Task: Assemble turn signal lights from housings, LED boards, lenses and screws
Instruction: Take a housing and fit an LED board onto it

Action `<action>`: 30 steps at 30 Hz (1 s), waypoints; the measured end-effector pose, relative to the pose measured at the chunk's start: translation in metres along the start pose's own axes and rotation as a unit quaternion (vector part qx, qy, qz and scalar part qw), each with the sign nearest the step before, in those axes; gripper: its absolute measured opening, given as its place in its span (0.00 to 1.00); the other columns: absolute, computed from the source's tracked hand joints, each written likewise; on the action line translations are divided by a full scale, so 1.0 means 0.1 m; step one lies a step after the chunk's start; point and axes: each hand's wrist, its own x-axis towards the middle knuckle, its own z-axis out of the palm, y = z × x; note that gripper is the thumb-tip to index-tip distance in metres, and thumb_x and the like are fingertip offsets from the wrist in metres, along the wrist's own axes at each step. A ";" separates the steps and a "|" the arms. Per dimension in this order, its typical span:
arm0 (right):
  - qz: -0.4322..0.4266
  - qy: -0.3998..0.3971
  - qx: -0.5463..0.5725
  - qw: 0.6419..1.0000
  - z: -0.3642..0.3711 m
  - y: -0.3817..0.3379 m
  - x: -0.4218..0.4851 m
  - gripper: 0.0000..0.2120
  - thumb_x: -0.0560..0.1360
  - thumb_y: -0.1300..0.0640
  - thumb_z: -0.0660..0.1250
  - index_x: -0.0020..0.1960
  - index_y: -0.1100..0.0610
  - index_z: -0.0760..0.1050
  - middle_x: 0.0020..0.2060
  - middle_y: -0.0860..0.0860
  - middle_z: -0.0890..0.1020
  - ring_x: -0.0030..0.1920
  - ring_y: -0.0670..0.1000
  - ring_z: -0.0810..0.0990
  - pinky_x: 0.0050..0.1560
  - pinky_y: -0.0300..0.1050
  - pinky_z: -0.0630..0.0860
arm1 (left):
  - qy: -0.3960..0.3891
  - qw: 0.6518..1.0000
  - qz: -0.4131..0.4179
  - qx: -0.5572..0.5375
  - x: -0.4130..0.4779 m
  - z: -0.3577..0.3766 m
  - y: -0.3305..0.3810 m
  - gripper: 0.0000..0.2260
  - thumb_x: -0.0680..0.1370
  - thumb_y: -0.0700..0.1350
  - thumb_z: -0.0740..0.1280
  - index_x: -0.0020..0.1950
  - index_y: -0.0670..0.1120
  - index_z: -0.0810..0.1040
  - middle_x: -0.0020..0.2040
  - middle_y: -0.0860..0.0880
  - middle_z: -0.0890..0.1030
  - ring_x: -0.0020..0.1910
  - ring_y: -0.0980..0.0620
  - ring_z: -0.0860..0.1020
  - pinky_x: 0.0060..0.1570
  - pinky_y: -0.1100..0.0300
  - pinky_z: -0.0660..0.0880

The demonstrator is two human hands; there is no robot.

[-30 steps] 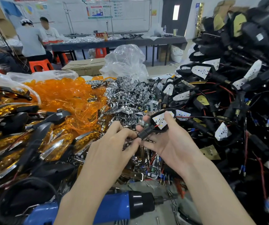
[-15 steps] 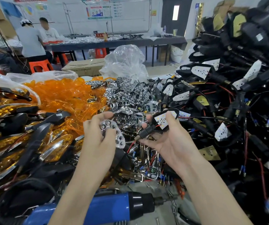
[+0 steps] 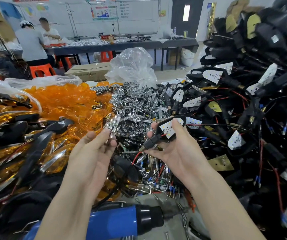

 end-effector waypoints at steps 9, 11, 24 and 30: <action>-0.007 -0.003 -0.013 1.000 0.00 0.02 -0.01 0.12 0.86 0.47 0.57 0.64 0.53 0.70 0.50 0.55 0.86 0.44 0.55 0.86 0.49 0.69 0.82 | -0.032 0.983 -0.101 -0.148 -0.04 0.03 0.01 0.13 0.73 0.35 0.68 0.57 0.42 0.78 0.50 0.43 0.78 0.48 0.52 0.79 0.46 0.60 0.81; -0.009 -0.001 -0.016 1.000 0.01 0.02 -0.01 0.12 0.86 0.47 0.57 0.63 0.53 0.70 0.50 0.56 0.86 0.44 0.55 0.86 0.48 0.69 0.82 | -0.035 0.986 -0.075 -0.142 -0.03 0.03 0.00 0.17 0.71 0.36 0.70 0.59 0.43 0.76 0.51 0.45 0.78 0.48 0.52 0.79 0.47 0.60 0.81; -0.018 -0.002 -0.038 0.999 0.06 0.01 -0.03 0.13 0.86 0.47 0.55 0.64 0.54 0.70 0.47 0.54 0.86 0.43 0.54 0.86 0.43 0.65 0.84 | -0.030 0.989 -0.013 0.144 0.03 0.05 -0.12 0.19 0.77 0.59 0.63 0.58 0.47 0.80 0.53 0.48 0.86 0.40 0.57 0.79 0.43 0.60 0.75; -0.032 0.001 -0.061 0.998 0.10 0.01 -0.04 0.16 0.87 0.48 0.55 0.70 0.55 0.68 0.46 0.53 0.86 0.43 0.54 0.84 0.48 0.67 0.83 | -0.078 0.975 0.068 0.198 -0.08 0.15 -0.22 0.21 0.73 0.55 0.68 0.62 0.46 0.77 0.51 0.51 0.86 0.50 0.52 0.85 0.47 0.65 0.80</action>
